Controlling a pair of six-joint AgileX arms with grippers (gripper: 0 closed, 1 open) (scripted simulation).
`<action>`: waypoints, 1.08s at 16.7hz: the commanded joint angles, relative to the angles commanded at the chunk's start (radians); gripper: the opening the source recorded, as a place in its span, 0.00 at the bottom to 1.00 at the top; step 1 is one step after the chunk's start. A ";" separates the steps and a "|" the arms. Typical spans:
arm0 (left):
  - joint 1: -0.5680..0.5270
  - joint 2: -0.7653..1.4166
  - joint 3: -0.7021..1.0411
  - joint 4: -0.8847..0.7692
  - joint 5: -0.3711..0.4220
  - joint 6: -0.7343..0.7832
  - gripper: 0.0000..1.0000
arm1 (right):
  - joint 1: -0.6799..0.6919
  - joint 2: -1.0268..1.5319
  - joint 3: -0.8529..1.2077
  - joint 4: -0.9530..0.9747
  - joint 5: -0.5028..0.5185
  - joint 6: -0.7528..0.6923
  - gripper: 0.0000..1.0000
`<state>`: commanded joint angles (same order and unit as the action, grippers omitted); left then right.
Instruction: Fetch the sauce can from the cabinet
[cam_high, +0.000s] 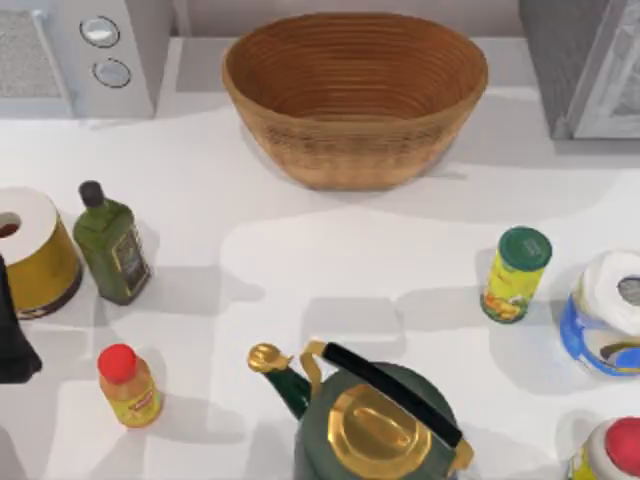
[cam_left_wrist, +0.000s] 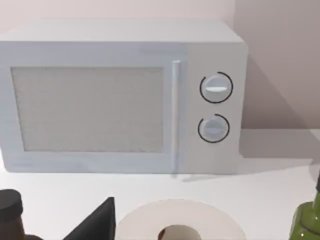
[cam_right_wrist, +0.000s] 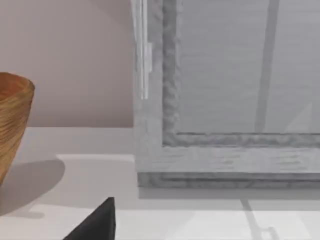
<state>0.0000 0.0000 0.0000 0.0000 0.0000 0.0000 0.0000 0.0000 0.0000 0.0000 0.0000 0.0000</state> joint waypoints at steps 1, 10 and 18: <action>0.000 0.000 0.000 0.000 0.000 0.000 1.00 | 0.000 0.000 0.000 0.000 0.000 0.000 1.00; 0.000 0.000 0.000 0.000 0.000 0.000 1.00 | 0.050 0.337 0.383 -0.105 0.049 0.004 1.00; 0.000 0.000 0.000 0.000 0.000 0.000 1.00 | 0.129 0.926 1.207 -0.293 0.137 0.011 1.00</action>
<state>0.0000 0.0000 0.0000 0.0000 0.0000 0.0000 0.1289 0.9263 1.2068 -0.2927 0.1372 0.0111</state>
